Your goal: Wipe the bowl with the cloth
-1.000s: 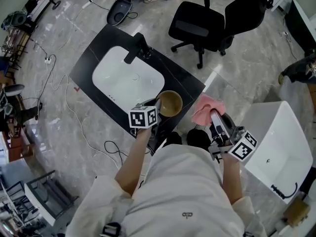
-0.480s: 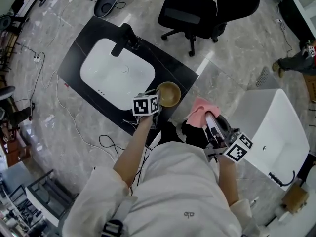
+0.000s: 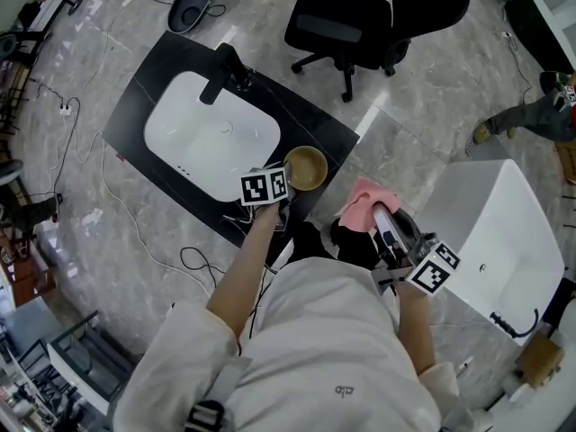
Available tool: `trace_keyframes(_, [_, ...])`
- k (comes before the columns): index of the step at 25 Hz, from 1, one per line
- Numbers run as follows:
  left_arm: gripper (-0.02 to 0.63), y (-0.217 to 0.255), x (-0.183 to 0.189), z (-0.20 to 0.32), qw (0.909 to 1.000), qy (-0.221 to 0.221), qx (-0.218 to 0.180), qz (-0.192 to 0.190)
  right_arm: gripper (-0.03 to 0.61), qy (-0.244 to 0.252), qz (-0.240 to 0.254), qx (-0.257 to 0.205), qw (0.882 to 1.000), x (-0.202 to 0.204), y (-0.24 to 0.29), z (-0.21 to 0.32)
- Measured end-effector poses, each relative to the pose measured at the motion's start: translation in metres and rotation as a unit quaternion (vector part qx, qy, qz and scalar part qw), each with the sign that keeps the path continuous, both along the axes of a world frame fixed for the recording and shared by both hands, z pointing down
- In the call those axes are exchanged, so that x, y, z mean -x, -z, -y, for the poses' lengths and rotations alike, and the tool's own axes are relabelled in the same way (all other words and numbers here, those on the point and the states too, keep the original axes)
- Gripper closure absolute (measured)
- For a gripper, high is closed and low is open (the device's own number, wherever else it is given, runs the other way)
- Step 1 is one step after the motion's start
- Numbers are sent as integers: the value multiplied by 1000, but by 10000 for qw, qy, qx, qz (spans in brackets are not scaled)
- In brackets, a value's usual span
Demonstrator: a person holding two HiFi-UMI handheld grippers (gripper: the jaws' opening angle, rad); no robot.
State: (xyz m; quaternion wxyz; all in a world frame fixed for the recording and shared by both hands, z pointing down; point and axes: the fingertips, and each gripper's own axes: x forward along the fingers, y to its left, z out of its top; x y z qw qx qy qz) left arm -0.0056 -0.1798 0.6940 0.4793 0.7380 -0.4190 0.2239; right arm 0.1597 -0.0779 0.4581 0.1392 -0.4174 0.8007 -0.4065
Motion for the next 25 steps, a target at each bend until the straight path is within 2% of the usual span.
trace_keyframes(10, [581,1,2,2,10000,-6,-18,6,561,83,34,4,10000,3,1,8])
trace_keyframes(13, [543,2,3,1,10000,-6,26,-14,561,87,47,23,9999,3,2,9])
trace_keyframes(25, [523,7,11,0,9999,-35,12,97,561,94,54,-10,9999,6,7,12])
